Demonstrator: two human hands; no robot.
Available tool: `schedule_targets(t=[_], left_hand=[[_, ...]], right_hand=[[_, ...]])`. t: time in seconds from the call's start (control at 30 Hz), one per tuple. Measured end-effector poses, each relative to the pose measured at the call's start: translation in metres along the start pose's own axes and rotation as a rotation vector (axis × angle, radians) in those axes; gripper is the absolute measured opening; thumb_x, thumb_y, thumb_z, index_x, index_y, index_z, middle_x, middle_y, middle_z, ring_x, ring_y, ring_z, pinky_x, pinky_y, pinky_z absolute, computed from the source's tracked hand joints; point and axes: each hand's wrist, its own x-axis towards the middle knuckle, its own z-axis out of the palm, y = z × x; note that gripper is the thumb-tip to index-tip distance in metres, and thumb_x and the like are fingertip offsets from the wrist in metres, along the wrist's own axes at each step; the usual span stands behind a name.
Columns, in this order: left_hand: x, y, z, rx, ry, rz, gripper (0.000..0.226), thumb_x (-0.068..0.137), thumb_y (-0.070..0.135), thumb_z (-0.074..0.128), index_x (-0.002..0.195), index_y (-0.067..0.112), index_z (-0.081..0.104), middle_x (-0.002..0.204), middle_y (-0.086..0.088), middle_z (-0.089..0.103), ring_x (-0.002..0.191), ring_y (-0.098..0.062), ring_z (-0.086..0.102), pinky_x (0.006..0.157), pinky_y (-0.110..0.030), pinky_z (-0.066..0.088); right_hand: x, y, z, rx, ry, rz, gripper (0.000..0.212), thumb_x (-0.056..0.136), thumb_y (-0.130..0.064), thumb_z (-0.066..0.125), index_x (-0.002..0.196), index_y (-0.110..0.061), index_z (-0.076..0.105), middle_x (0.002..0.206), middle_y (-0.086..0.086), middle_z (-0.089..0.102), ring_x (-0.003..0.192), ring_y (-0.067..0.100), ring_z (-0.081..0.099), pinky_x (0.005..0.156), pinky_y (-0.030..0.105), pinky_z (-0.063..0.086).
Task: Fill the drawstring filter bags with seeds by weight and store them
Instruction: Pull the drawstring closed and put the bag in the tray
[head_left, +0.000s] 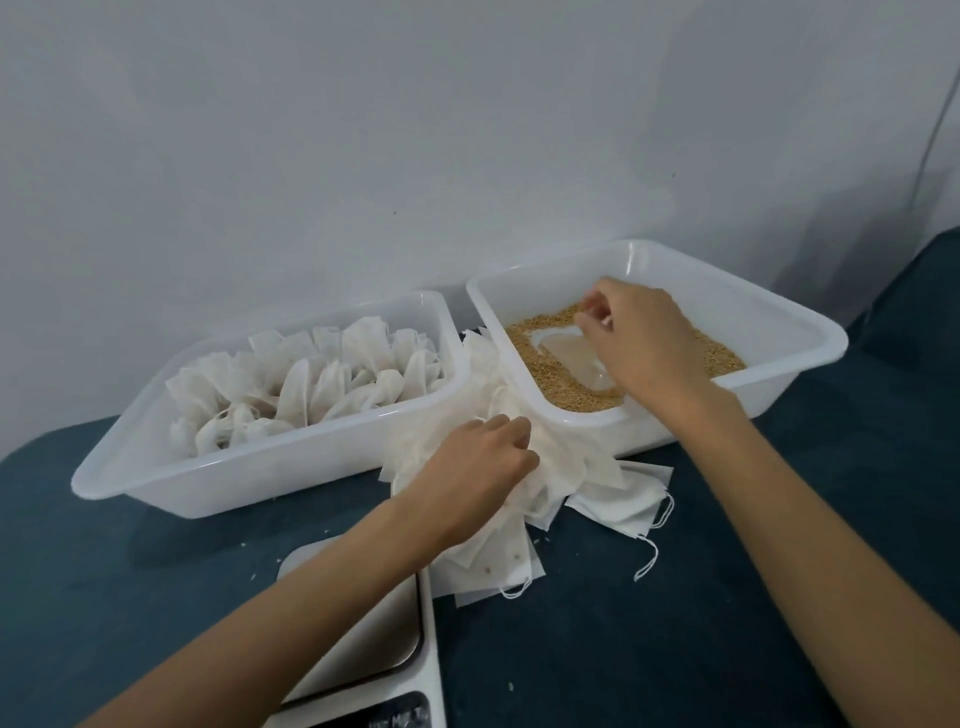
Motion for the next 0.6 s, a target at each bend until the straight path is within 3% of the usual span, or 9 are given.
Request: schedule_targets(t=[0.1,0.17,0.27,0.43,0.5,0.53,0.6], left_hand=[[-0.010,-0.005,-0.002,-0.199,0.125,-0.123,0.013,0.098,0.013,0.067,0.100,0.011,0.080,0.104,-0.002,0.066,0.089,-0.021,0.061,0.067,-0.032,0.043],[-0.025,-0.011,-0.007,-0.405,0.215,-0.287,0.013,0.100,0.014,0.066,0.100,0.011,0.078,0.101,0.006,0.065,0.082,-0.004,0.055,0.071,-0.026,0.046],[-0.052,-0.020,-0.015,-0.681,0.424,-0.504,0.020,0.100,0.005,0.062,0.087,0.018,0.069,0.079,0.015,0.060,0.067,-0.003,0.052,0.063,-0.013,0.041],[-0.082,-0.029,-0.016,-1.056,0.566,-0.690,0.033,0.102,0.003,0.057,0.081,0.025,0.068,0.071,0.007,0.063,0.066,-0.016,0.056,0.061,-0.030,0.047],[-0.089,-0.030,-0.011,-1.123,0.617,-0.735,0.024,0.103,0.005,0.059,0.090,0.017,0.074,0.080,-0.003,0.071,0.074,-0.029,0.065,0.067,-0.042,0.054],[-0.092,-0.031,-0.008,-1.146,0.635,-0.755,0.020,0.103,0.006,0.059,0.093,0.013,0.075,0.080,-0.007,0.071,0.071,-0.028,0.064,0.065,-0.041,0.053],[-0.098,-0.032,-0.003,-1.176,0.649,-0.783,0.018,0.104,0.008,0.060,0.093,0.009,0.074,0.074,-0.004,0.067,0.064,-0.012,0.057,0.062,-0.027,0.047]], right_hand=[[-0.027,-0.039,-0.007,0.330,0.134,-0.145,0.015,0.100,-0.027,0.061,0.106,-0.018,0.070,0.088,-0.012,0.070,0.075,0.003,0.063,0.071,0.025,0.054],[-0.042,-0.060,-0.006,0.543,0.107,-0.193,0.014,0.099,-0.028,0.062,0.104,-0.017,0.071,0.086,-0.013,0.070,0.078,0.004,0.065,0.071,0.021,0.053],[-0.059,-0.086,0.005,0.739,-0.090,-0.189,0.023,0.096,-0.038,0.066,0.109,-0.020,0.071,0.097,-0.014,0.071,0.092,0.005,0.066,0.082,0.024,0.054],[-0.081,-0.101,0.036,0.783,-0.477,-0.165,0.068,0.075,-0.060,0.080,0.135,-0.039,0.056,0.121,-0.023,0.062,0.115,-0.005,0.058,0.095,0.015,0.048],[-0.091,-0.100,0.047,0.751,-0.546,-0.175,0.075,0.071,-0.054,0.086,0.136,-0.045,0.051,0.120,-0.029,0.058,0.113,-0.008,0.056,0.090,0.010,0.047],[-0.094,-0.100,0.052,0.733,-0.534,-0.182,0.072,0.073,-0.046,0.087,0.135,-0.045,0.051,0.118,-0.030,0.058,0.112,-0.007,0.057,0.089,0.011,0.048],[-0.097,-0.100,0.060,0.754,-0.468,-0.164,0.055,0.080,-0.022,0.083,0.128,-0.036,0.061,0.114,-0.023,0.065,0.109,-0.001,0.062,0.090,0.020,0.052]])
